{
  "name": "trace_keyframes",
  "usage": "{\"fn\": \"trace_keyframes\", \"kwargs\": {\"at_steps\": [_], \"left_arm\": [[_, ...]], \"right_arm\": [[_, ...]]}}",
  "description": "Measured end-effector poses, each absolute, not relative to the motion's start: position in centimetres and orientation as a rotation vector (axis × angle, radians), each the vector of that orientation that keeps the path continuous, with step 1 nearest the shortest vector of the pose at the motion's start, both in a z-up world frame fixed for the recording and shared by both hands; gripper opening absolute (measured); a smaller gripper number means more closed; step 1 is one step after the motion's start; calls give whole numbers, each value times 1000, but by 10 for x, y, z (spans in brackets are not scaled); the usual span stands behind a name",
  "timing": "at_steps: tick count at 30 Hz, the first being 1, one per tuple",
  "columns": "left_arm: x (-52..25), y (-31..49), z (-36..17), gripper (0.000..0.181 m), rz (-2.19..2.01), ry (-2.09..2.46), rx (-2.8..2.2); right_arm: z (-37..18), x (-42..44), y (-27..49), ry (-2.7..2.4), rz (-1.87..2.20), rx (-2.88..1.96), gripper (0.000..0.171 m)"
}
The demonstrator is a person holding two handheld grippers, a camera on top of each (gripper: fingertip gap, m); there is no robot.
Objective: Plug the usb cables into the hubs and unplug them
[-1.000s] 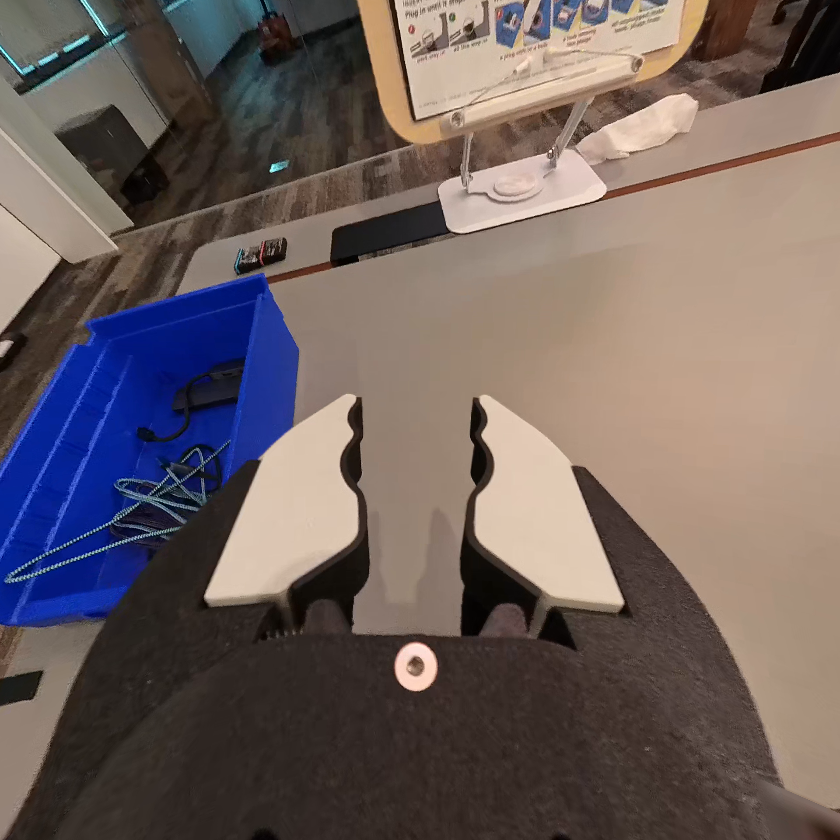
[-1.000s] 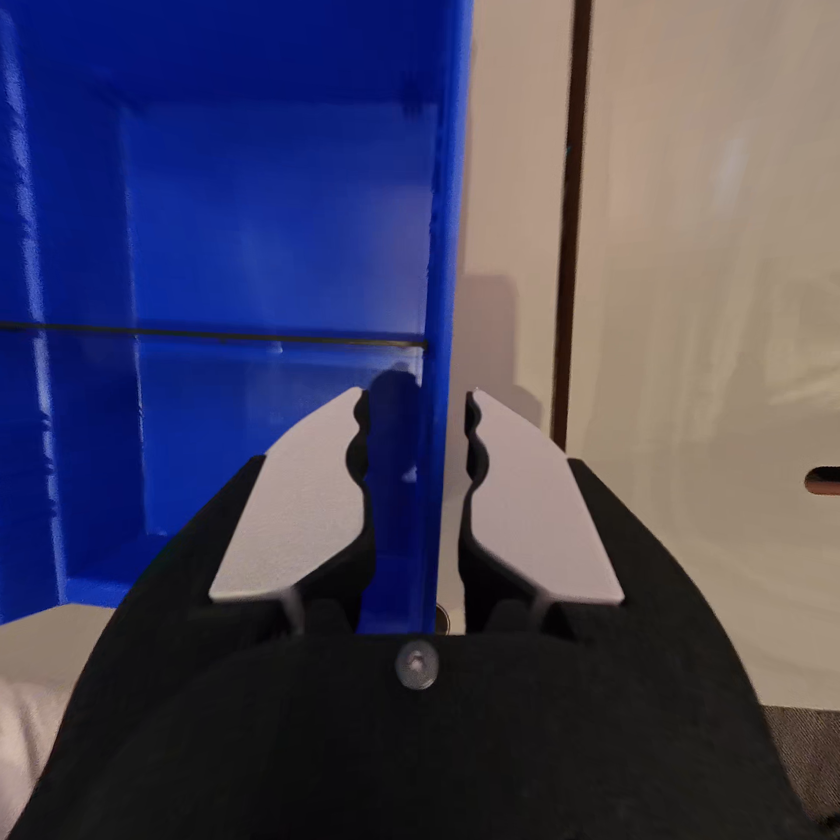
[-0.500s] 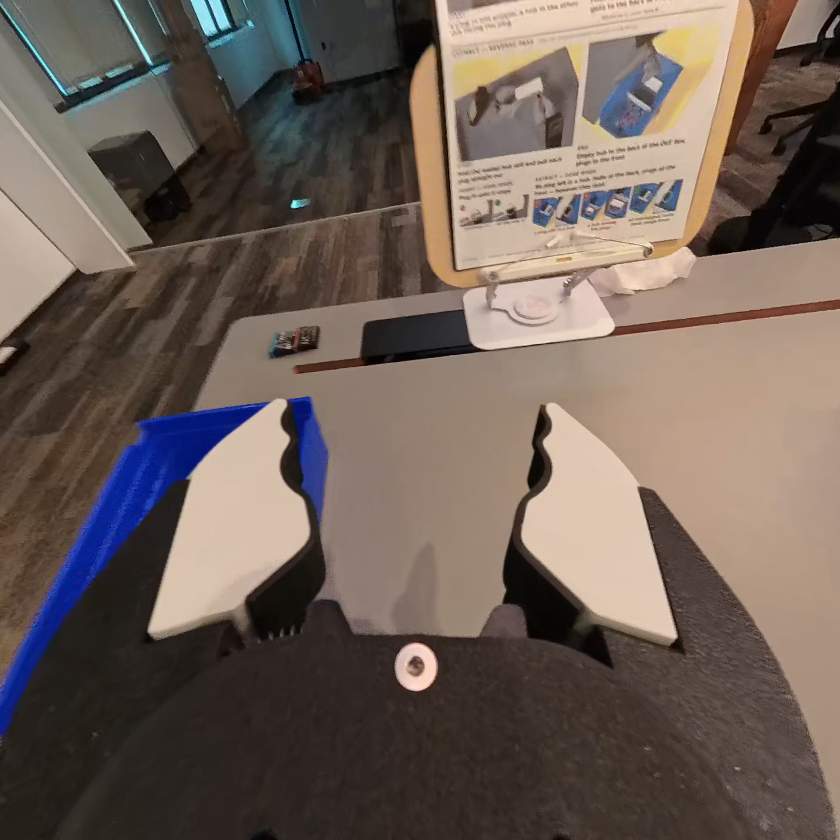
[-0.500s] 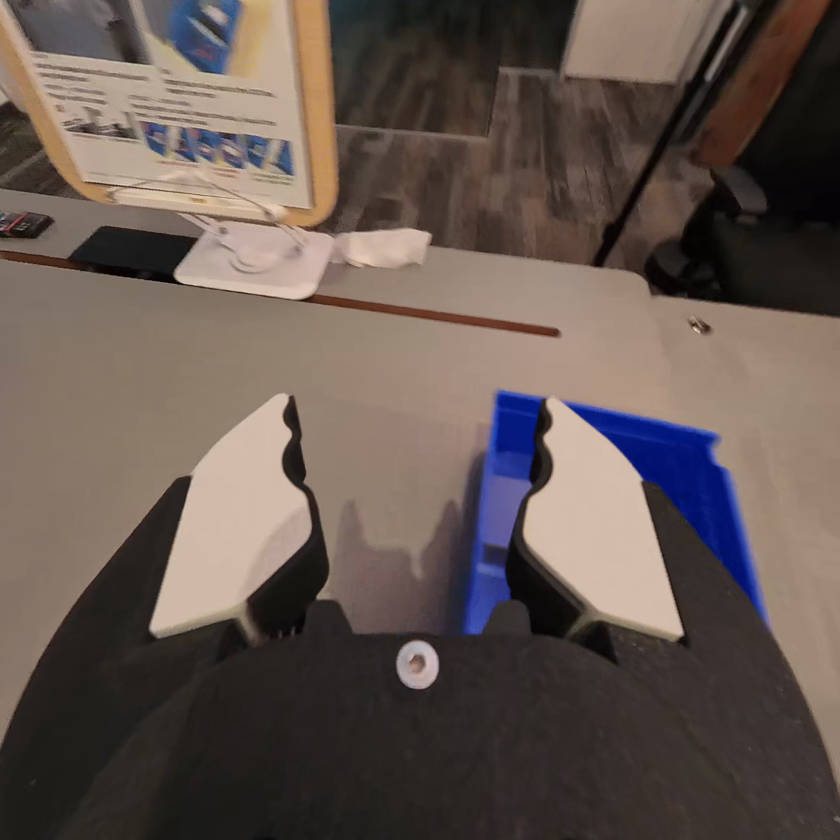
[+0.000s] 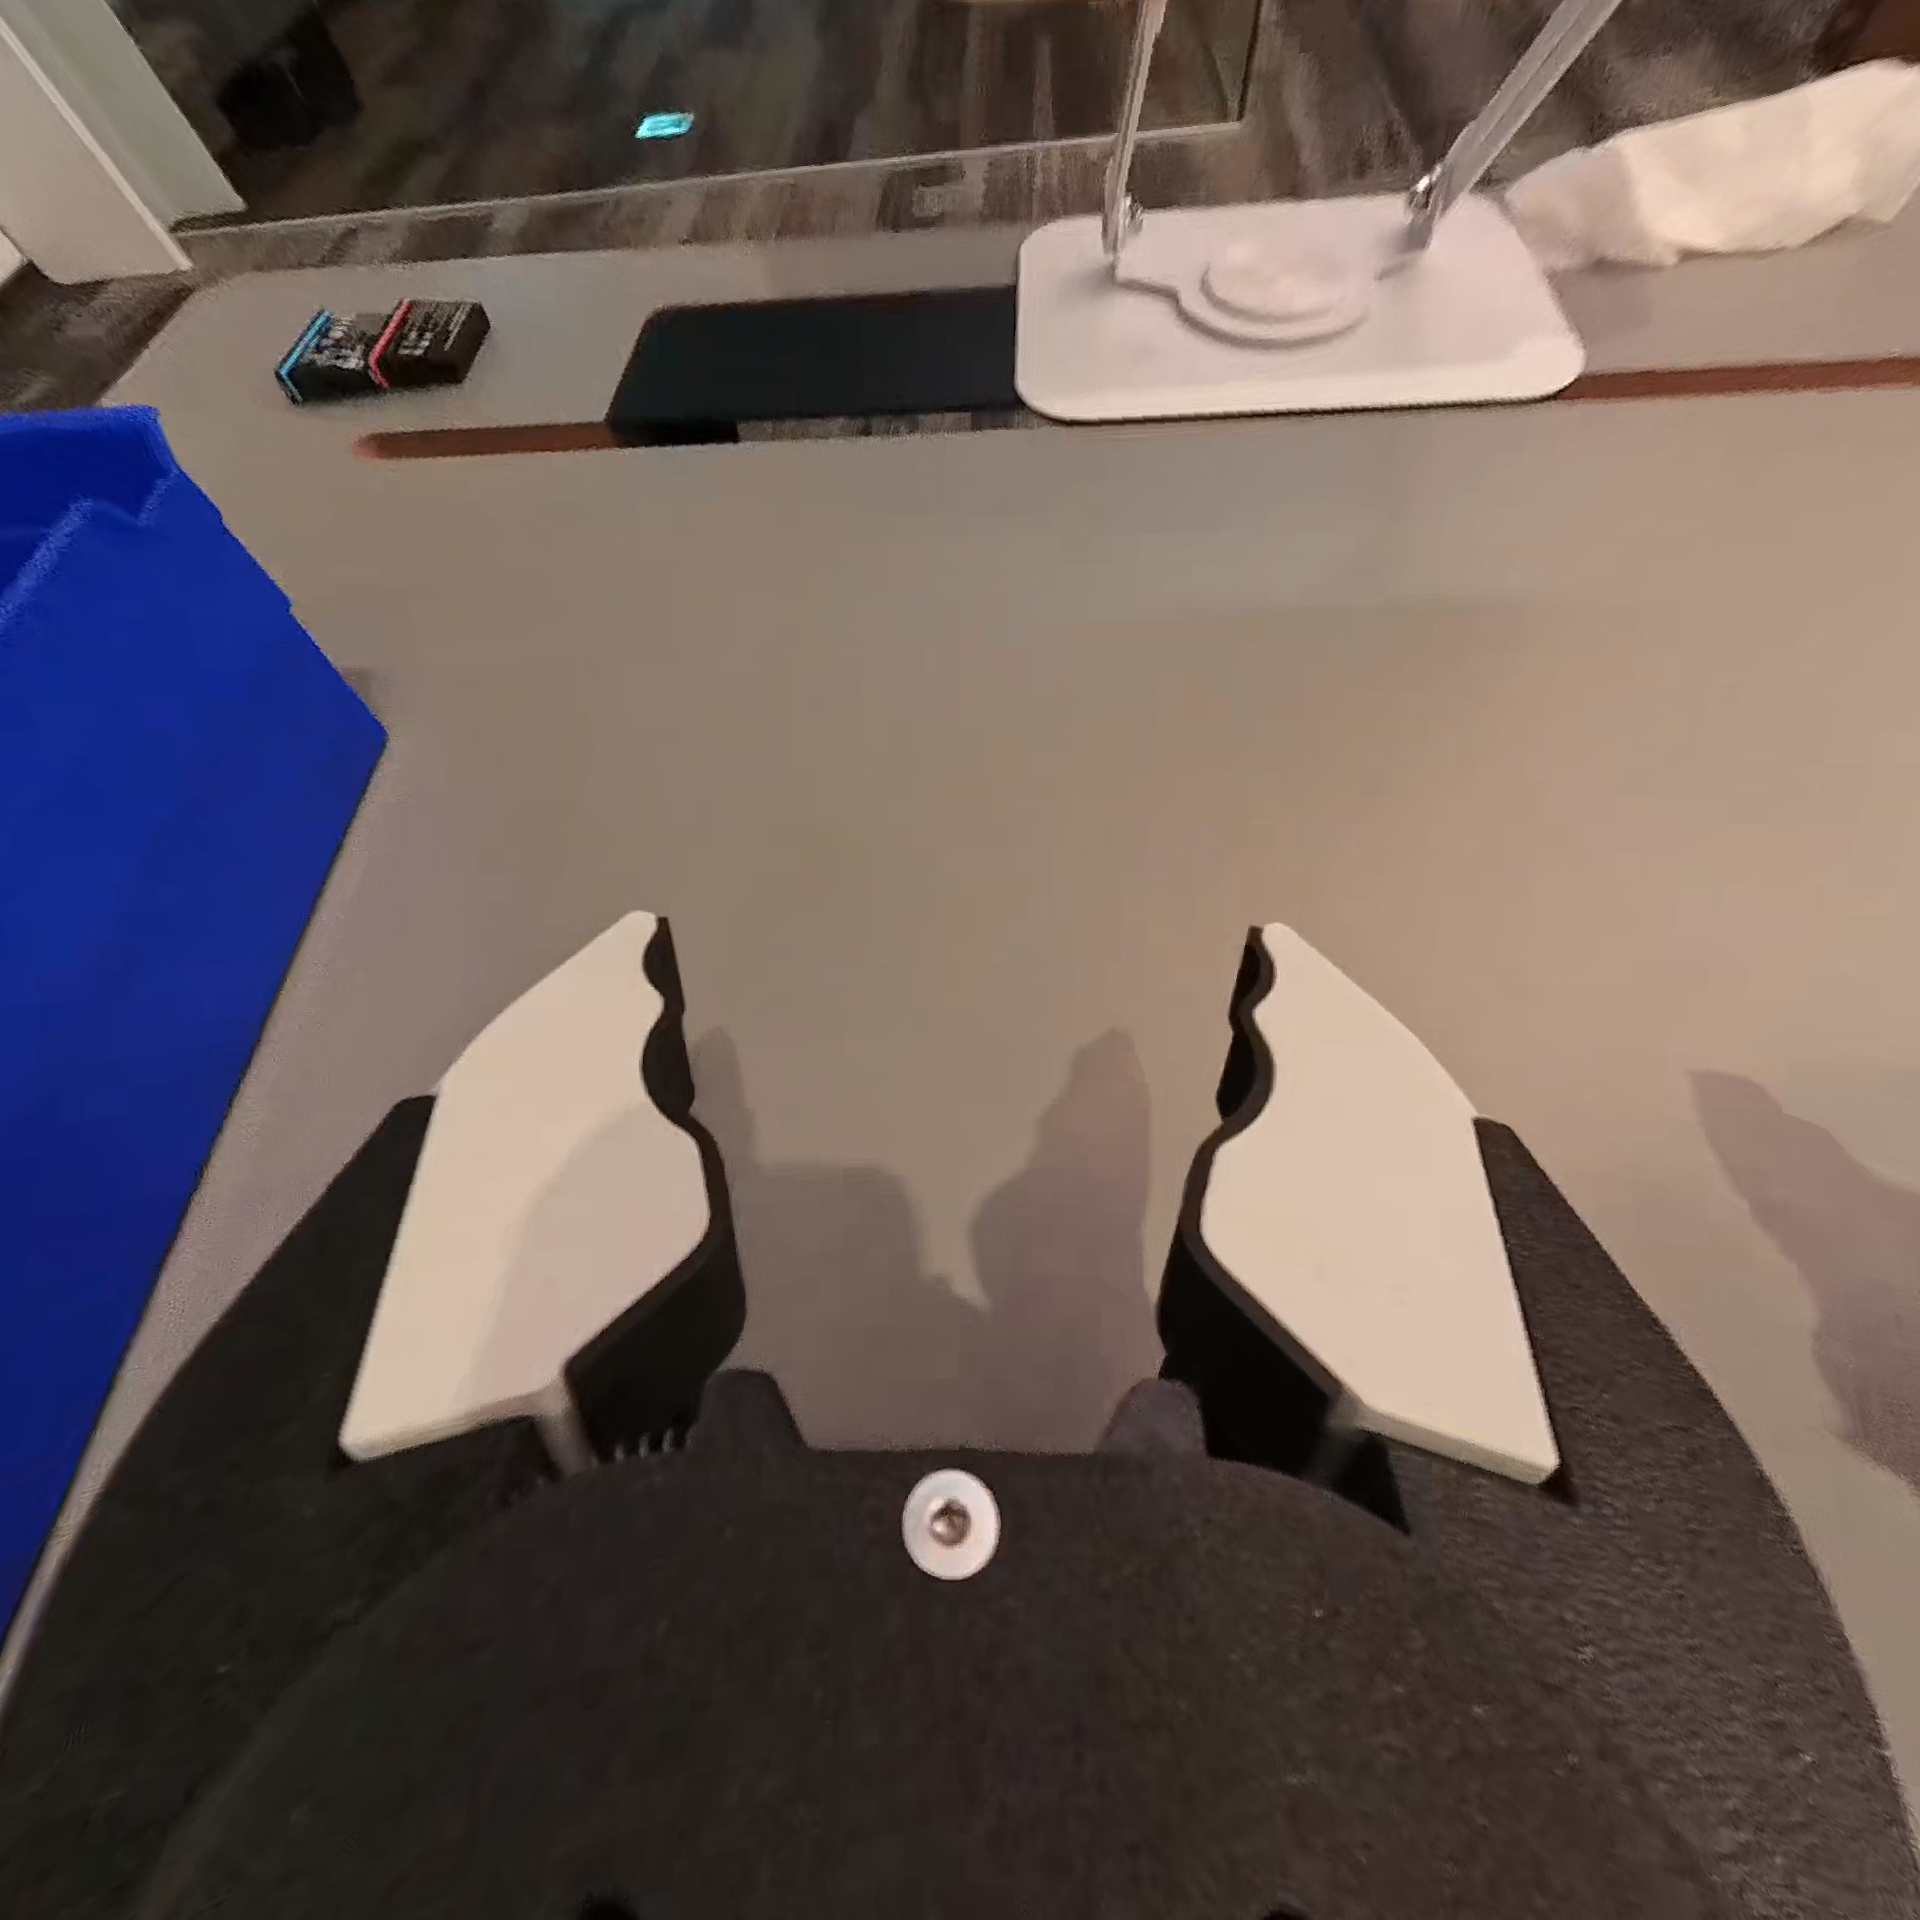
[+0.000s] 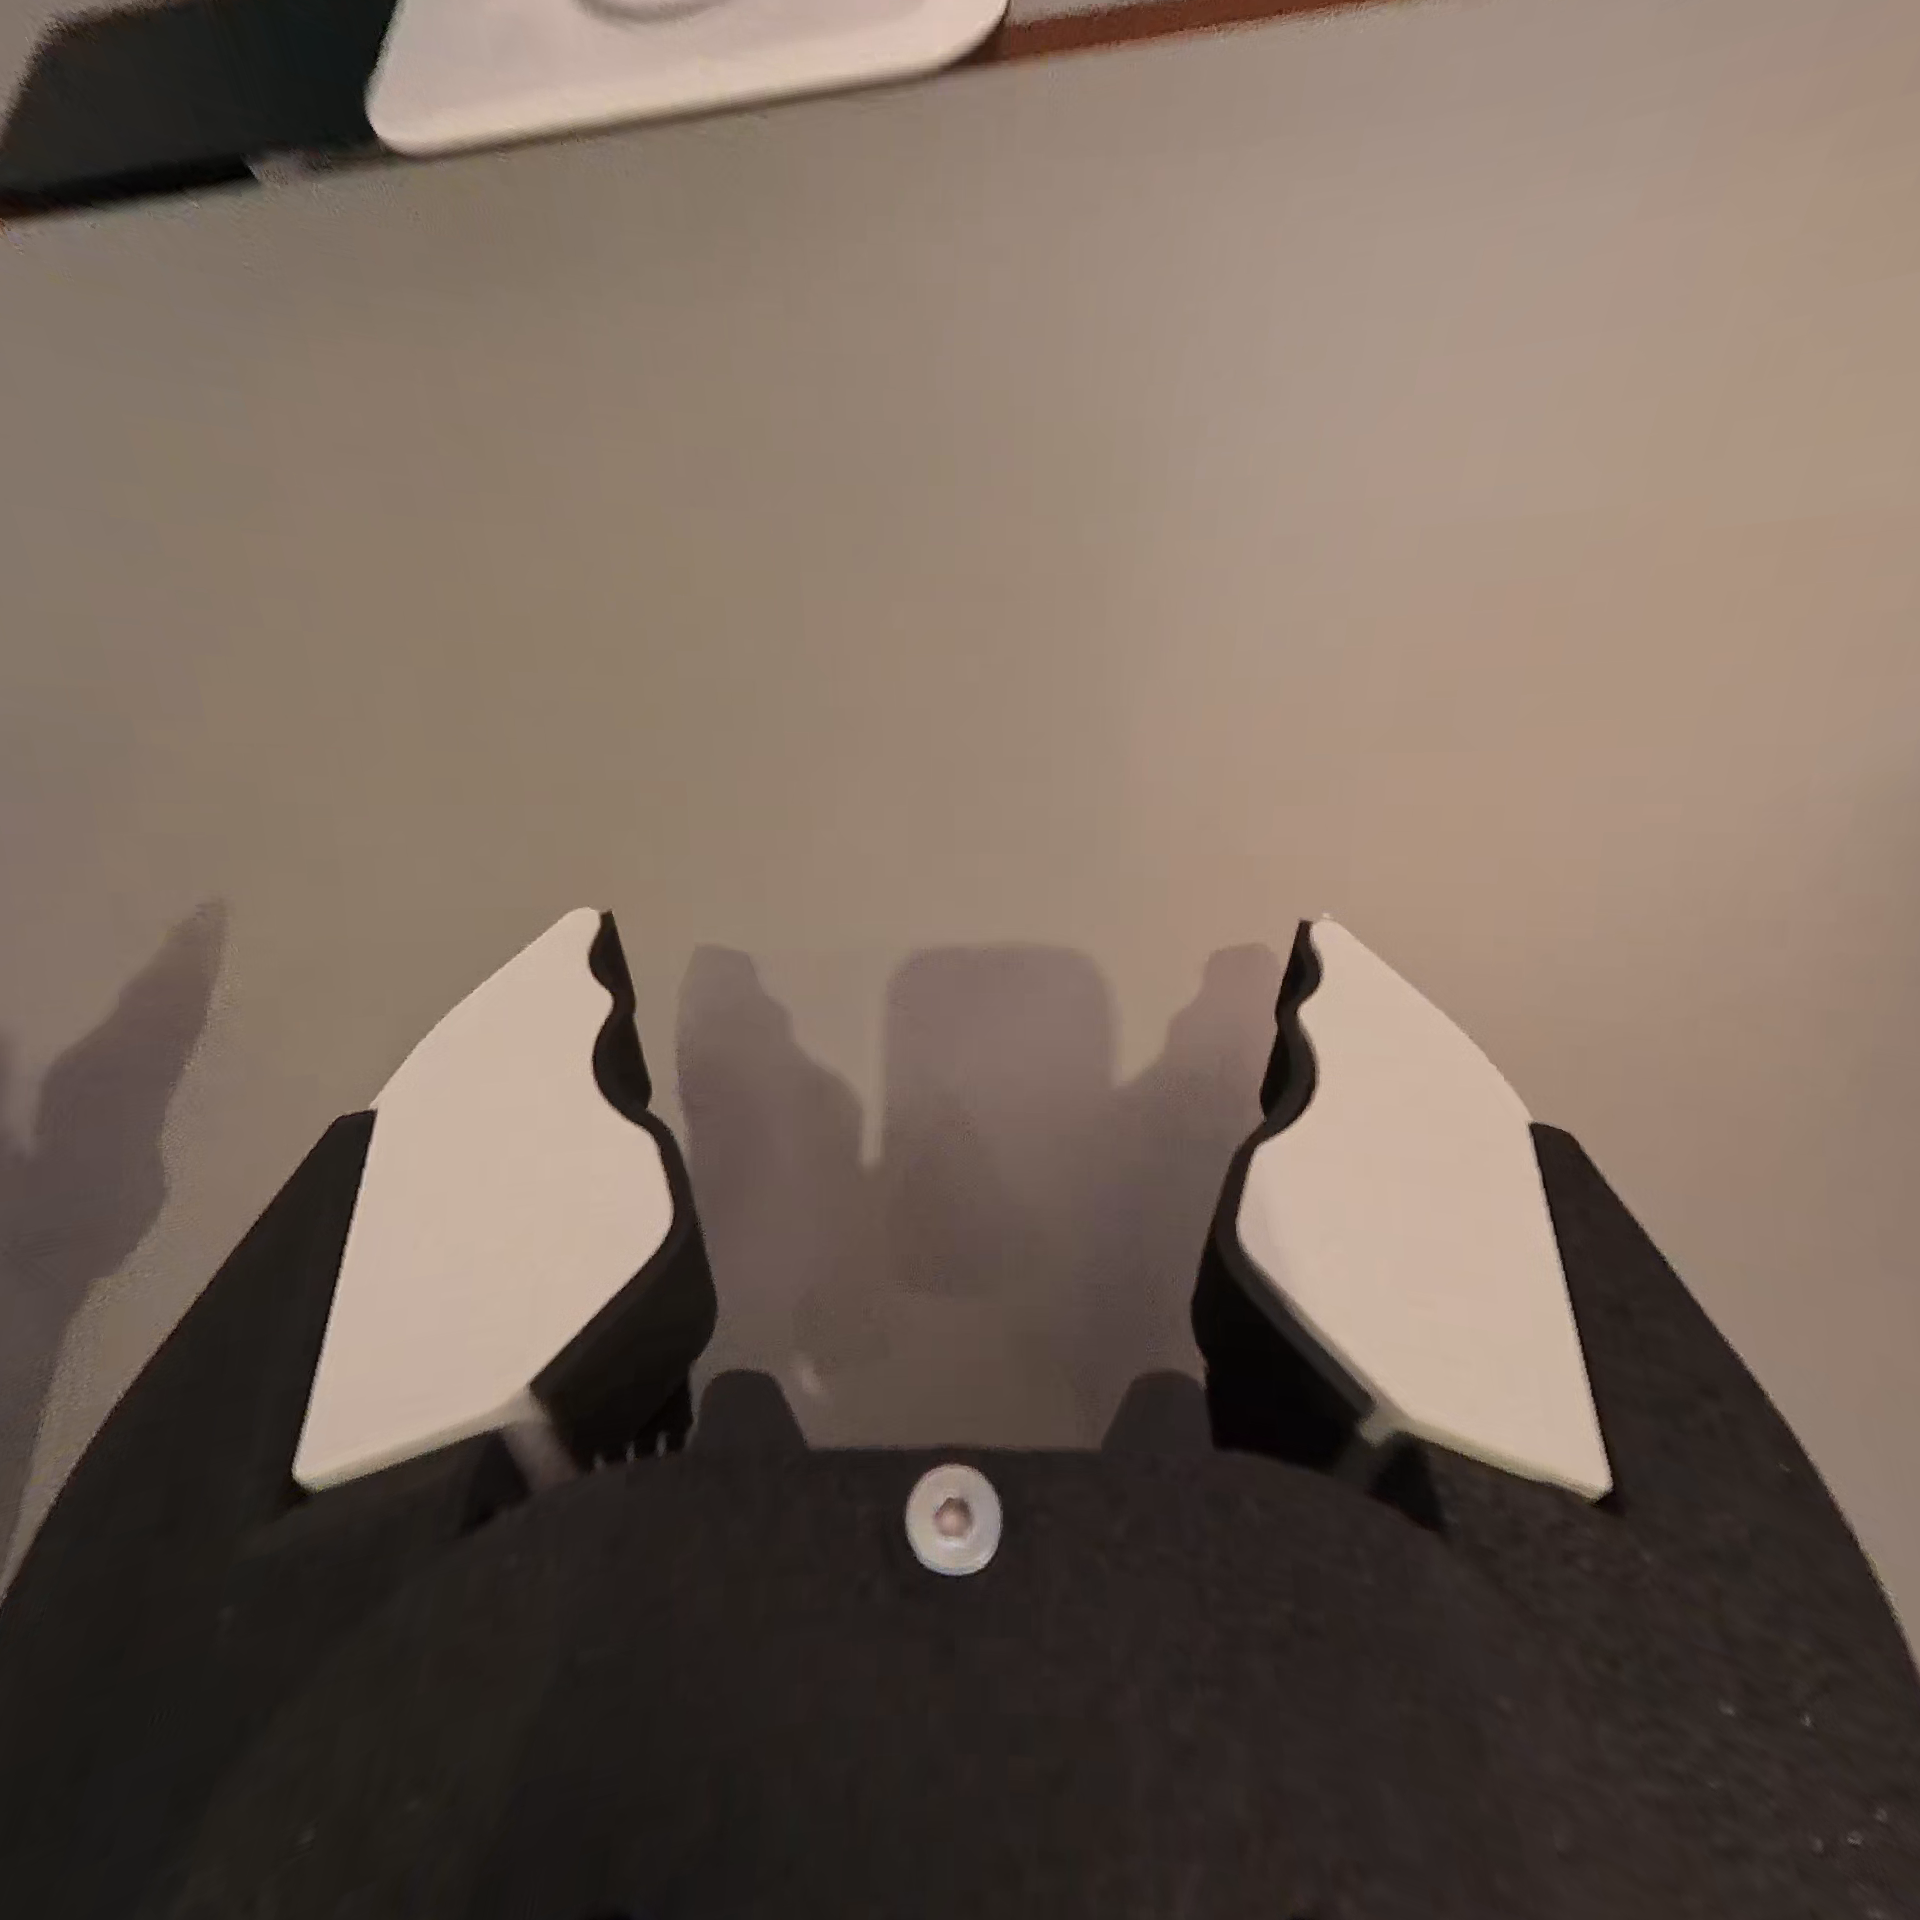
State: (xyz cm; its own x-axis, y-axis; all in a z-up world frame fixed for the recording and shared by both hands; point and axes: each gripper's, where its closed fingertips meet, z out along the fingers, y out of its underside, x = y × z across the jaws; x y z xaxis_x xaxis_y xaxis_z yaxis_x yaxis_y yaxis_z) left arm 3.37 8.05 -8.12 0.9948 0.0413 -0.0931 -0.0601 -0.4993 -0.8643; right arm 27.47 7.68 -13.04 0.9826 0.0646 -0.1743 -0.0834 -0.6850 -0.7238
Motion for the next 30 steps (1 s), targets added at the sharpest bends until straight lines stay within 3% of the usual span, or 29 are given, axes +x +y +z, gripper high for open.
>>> {"fn": "trace_keyframes", "kwargs": {"at_steps": [14, 30], "left_arm": [[22, 83, -155, 104, 92, -30, -2313], [34, 79, -160, 98, -11, 28, -2346]], "right_arm": [[-167, 284, 87, -43, 19, -2368, 118], [-167, 285, 87, -20, 10, -2363, 119]]}}
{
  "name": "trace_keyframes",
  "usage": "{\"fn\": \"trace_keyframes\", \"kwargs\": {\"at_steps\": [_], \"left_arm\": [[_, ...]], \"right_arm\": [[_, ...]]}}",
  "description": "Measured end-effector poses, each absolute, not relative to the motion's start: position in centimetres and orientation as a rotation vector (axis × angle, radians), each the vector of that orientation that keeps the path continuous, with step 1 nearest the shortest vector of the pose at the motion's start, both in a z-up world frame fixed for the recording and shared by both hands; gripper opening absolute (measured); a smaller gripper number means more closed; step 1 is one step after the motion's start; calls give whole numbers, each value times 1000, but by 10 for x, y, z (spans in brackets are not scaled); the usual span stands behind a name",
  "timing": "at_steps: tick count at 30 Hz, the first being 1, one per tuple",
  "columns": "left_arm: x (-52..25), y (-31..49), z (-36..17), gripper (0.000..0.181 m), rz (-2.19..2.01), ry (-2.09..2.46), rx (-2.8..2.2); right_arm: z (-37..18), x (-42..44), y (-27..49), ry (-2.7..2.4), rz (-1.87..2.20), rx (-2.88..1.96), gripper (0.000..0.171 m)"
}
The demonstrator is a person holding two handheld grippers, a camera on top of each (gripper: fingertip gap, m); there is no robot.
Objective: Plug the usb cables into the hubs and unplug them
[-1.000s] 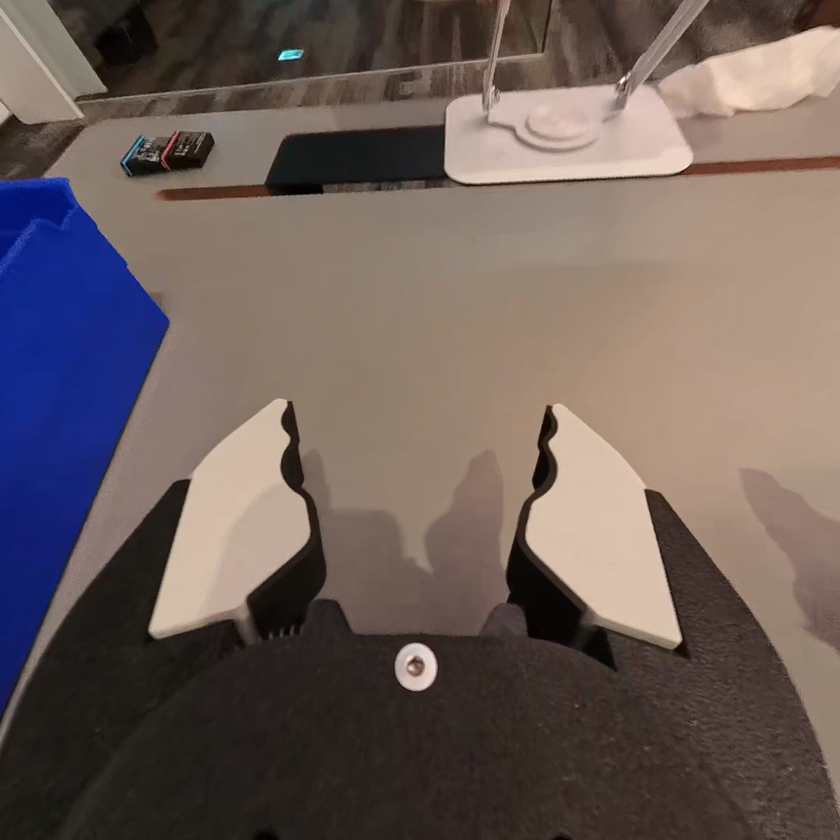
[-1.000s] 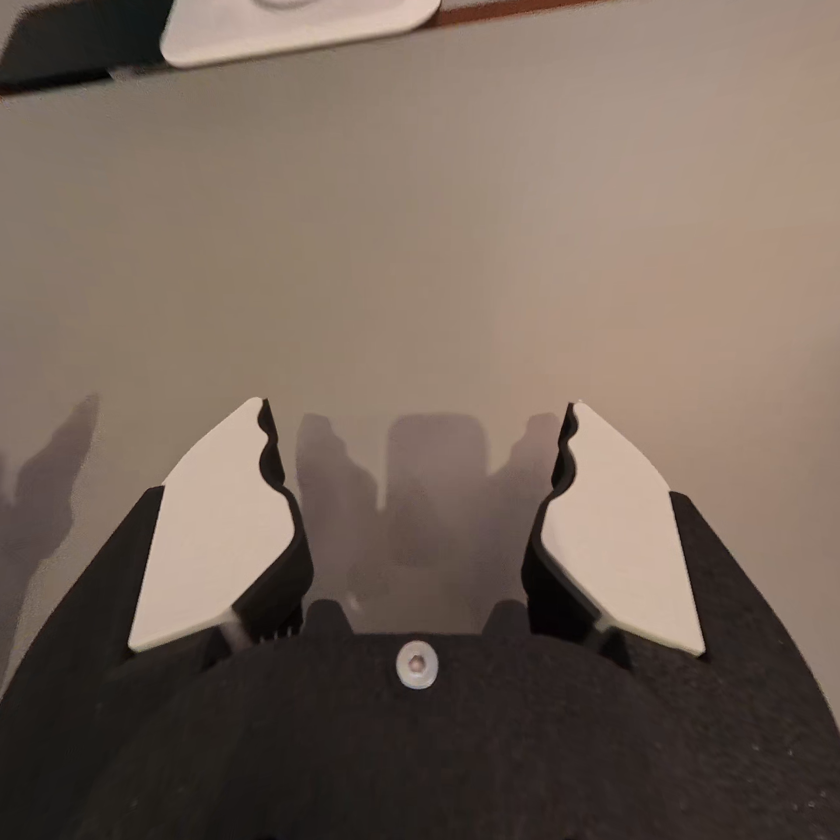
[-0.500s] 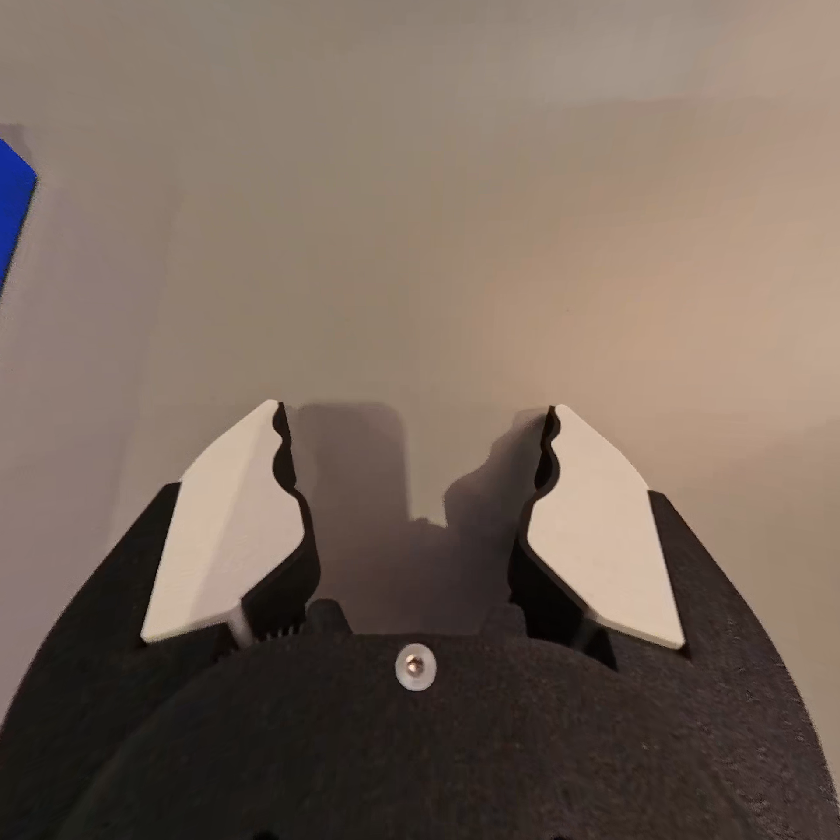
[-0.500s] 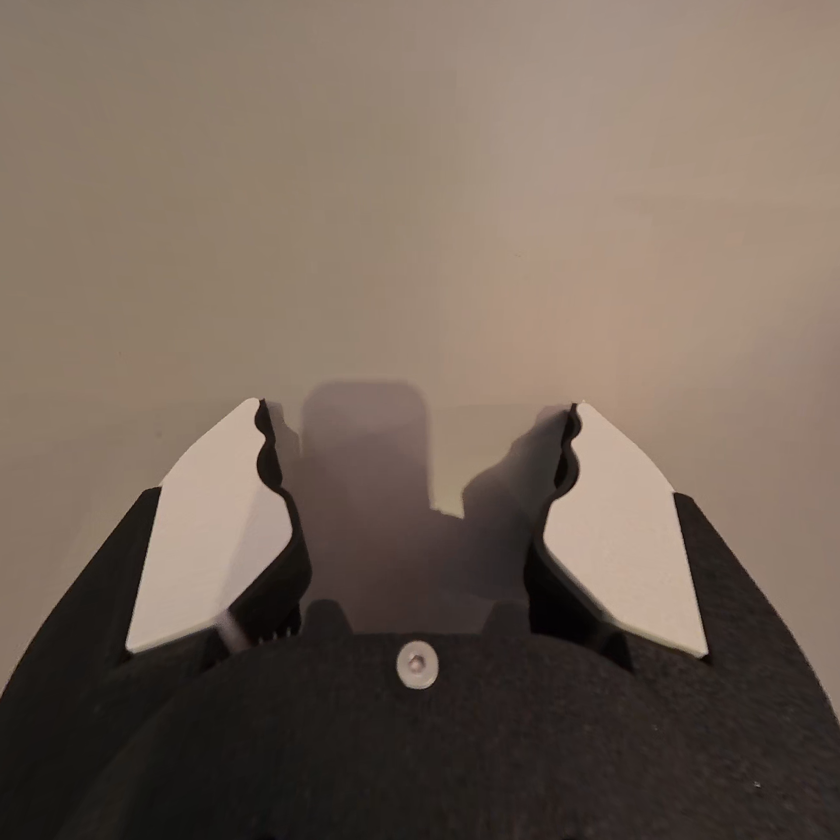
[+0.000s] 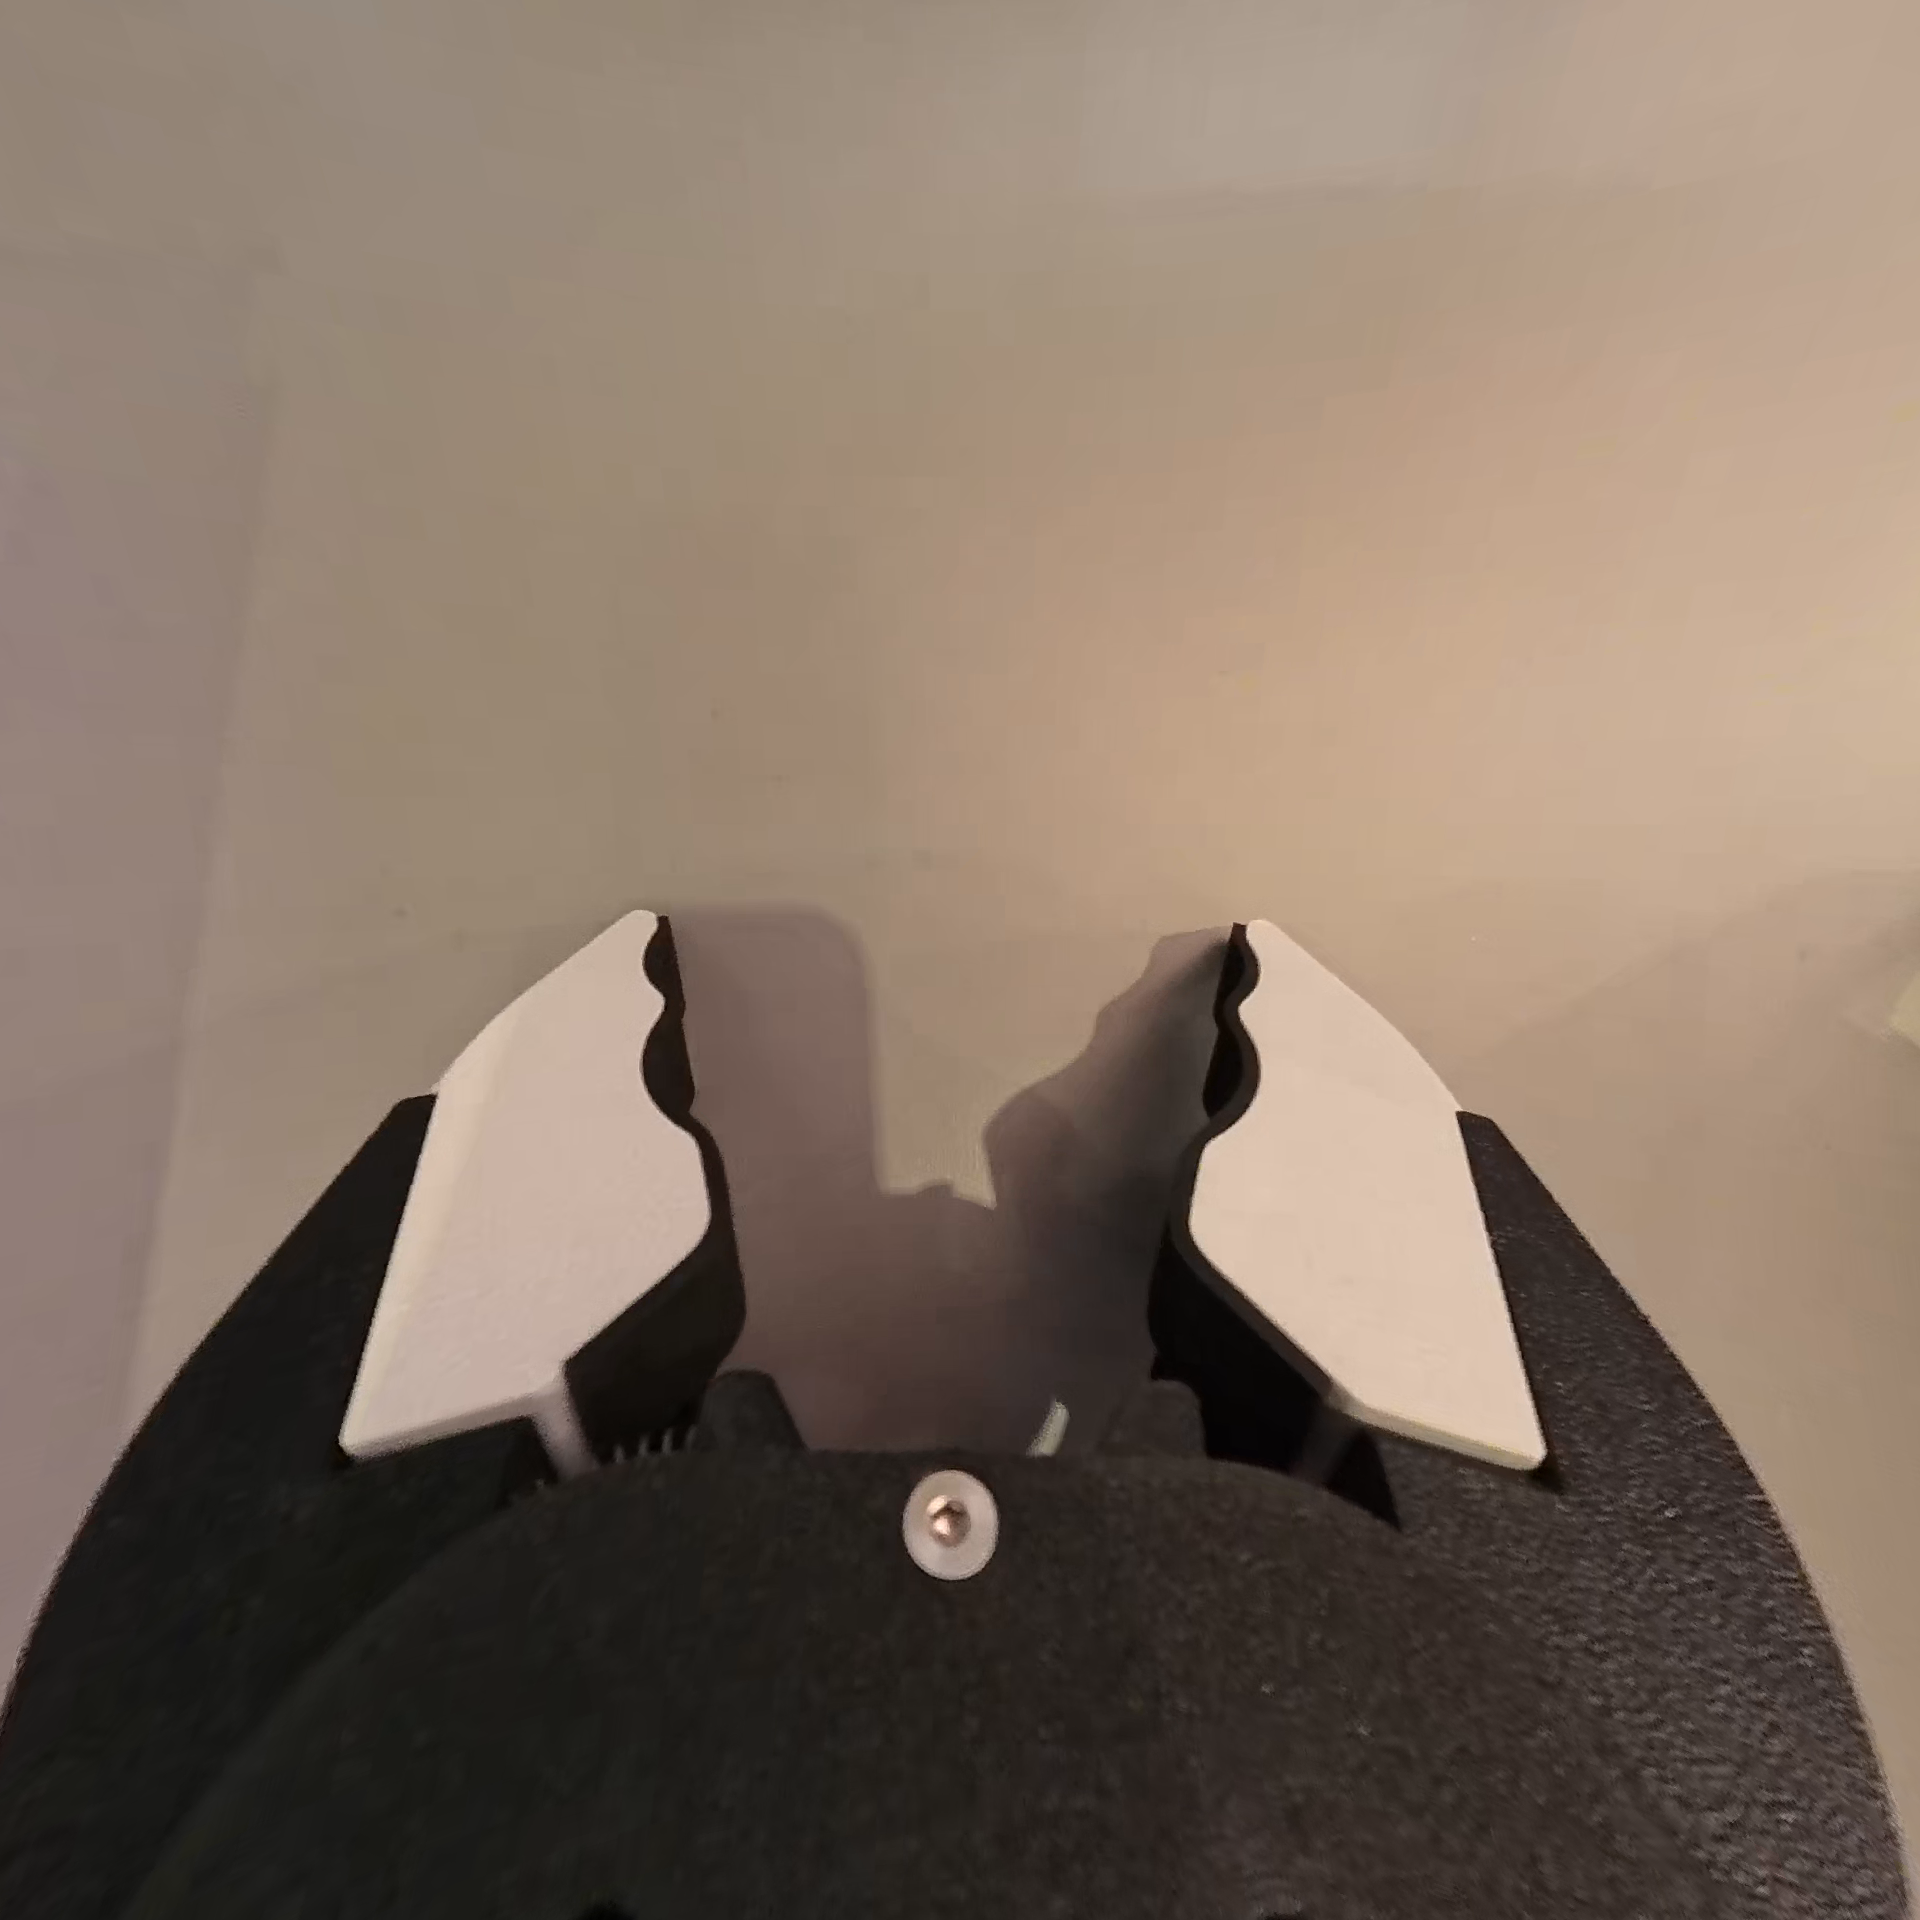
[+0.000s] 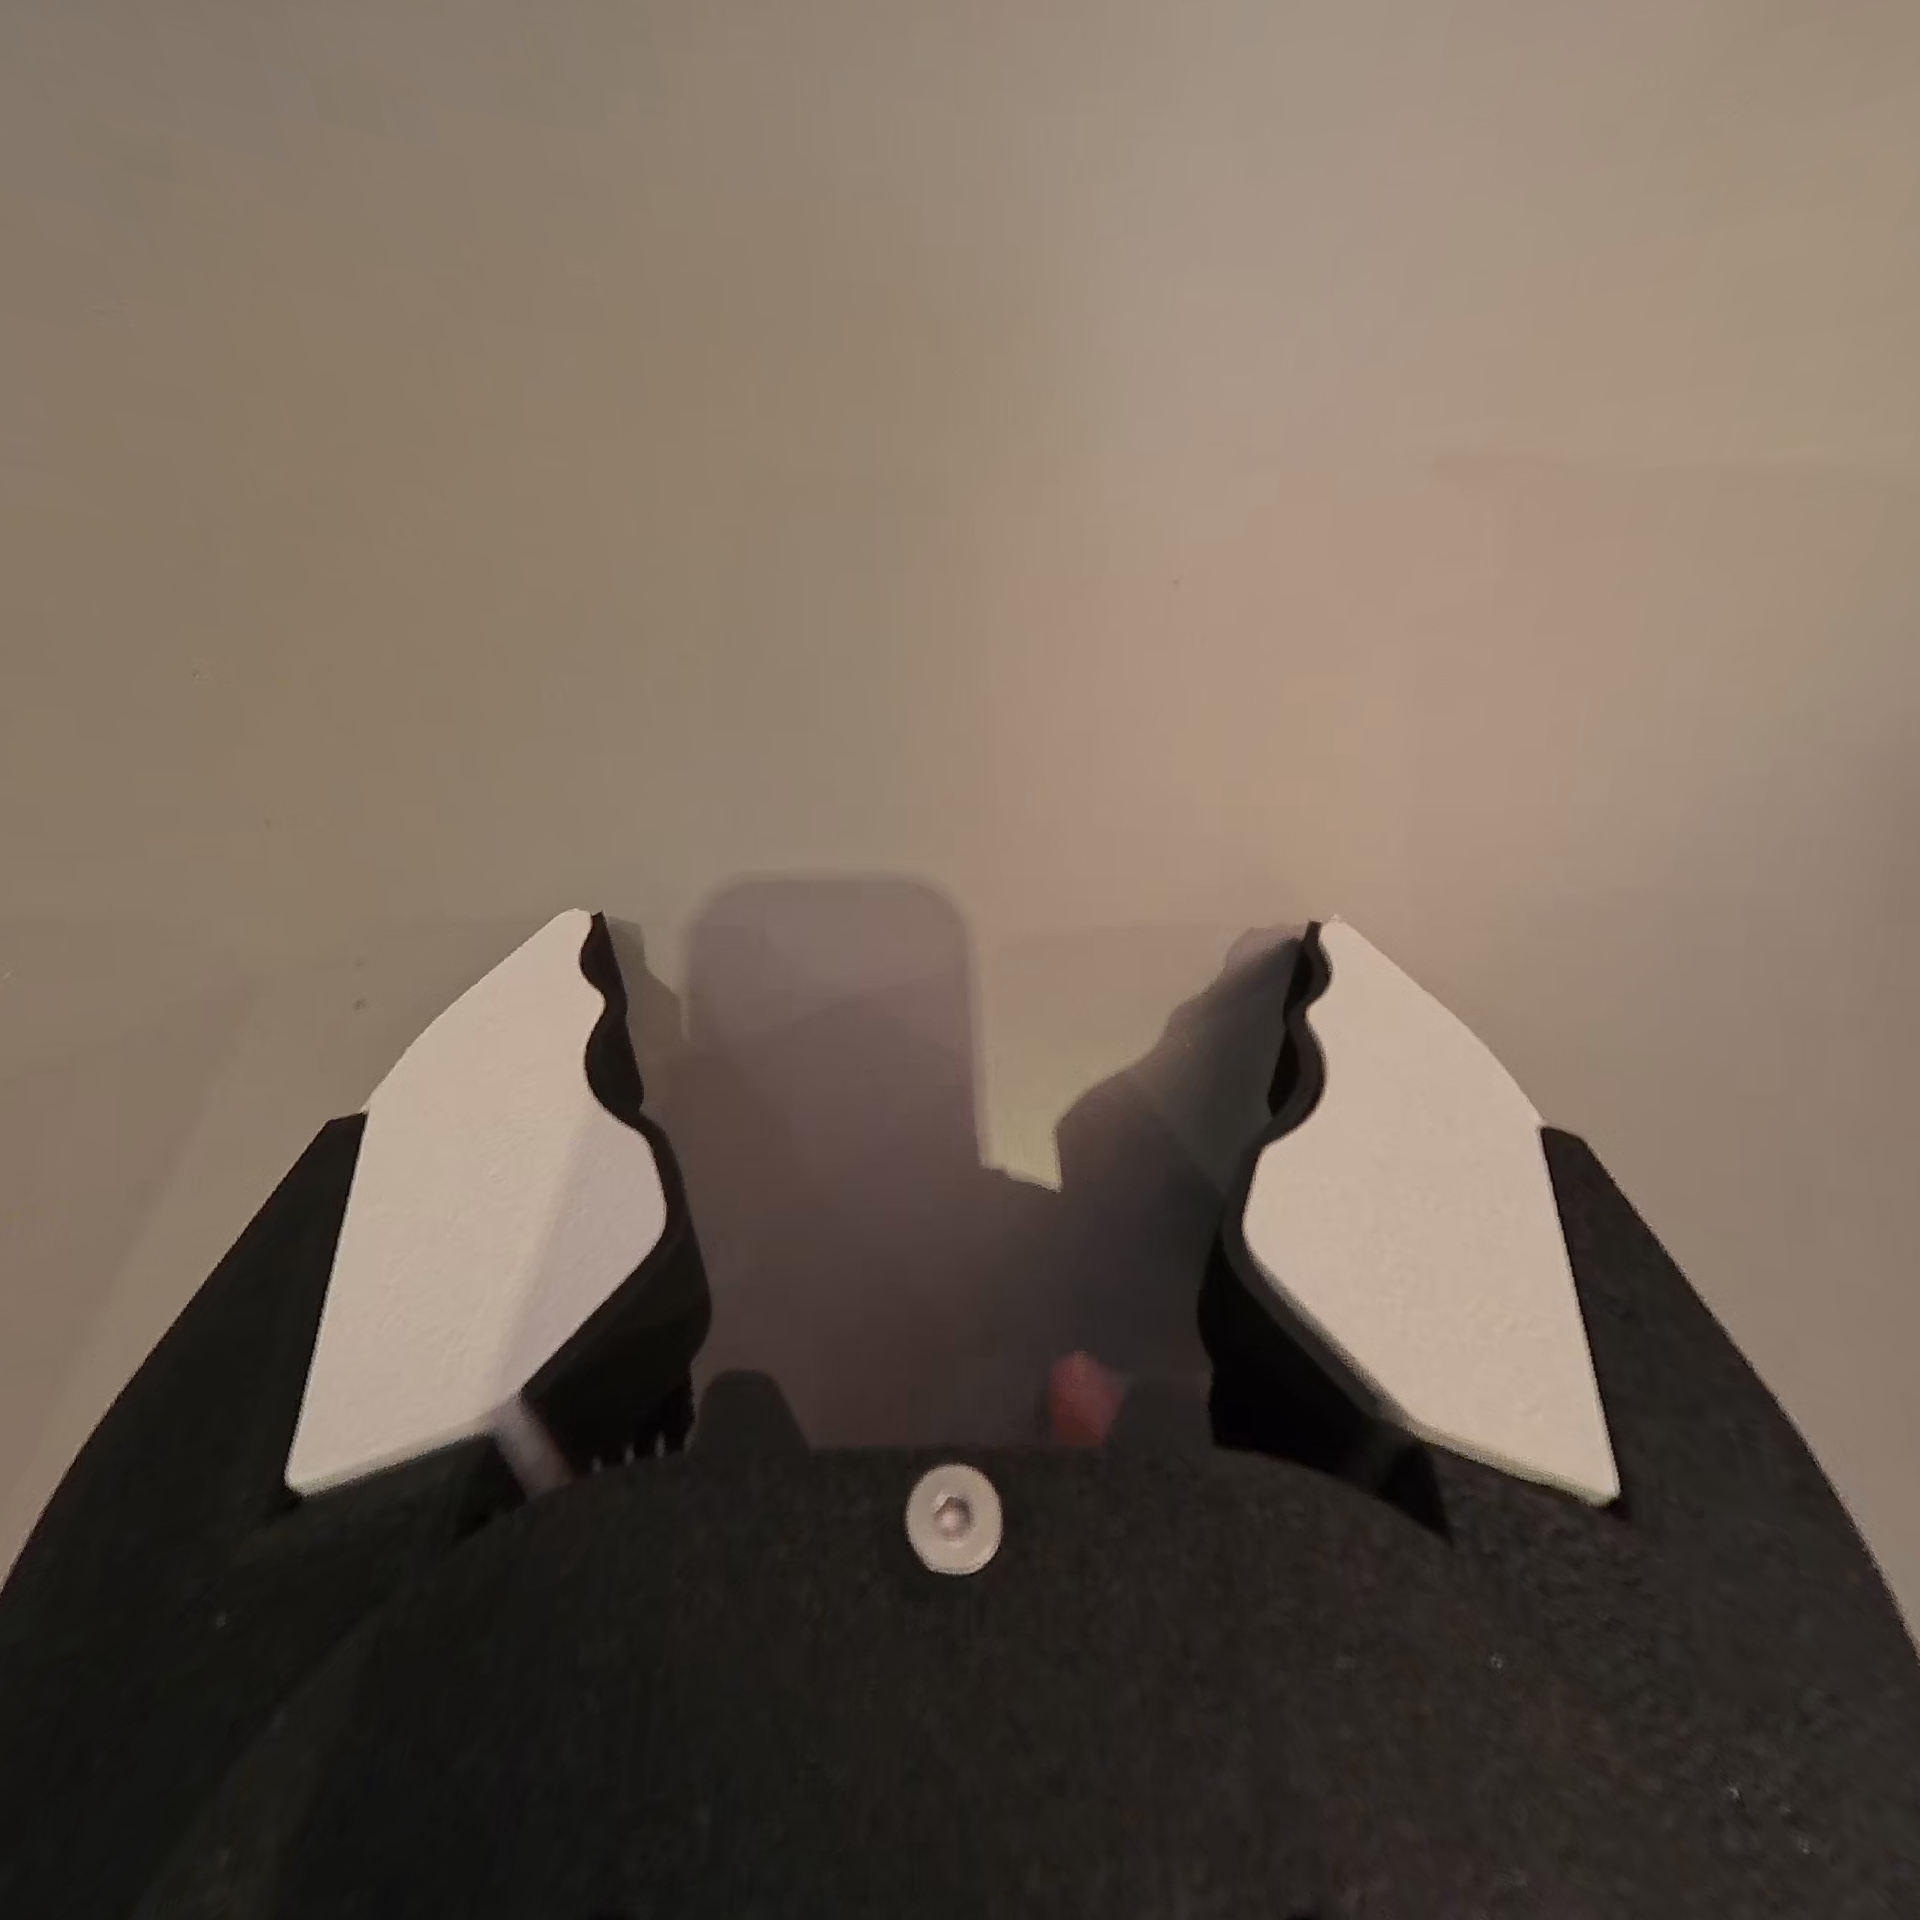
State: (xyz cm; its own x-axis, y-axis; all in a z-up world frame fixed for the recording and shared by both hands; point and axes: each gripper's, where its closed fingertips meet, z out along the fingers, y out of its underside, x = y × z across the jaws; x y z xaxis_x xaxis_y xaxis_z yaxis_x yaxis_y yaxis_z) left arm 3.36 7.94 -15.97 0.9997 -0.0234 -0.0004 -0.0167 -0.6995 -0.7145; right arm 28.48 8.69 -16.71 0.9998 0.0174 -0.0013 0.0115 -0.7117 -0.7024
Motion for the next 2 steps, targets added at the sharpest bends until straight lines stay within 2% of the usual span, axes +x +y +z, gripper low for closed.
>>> {"fn": "trace_keyframes", "kwargs": {"at_steps": [2], "left_arm": [[34, 79, -160, 98, -10, 25, -2346]], "right_arm": [[-167, 284, 84, -6, 3, -2359, 116]]}}
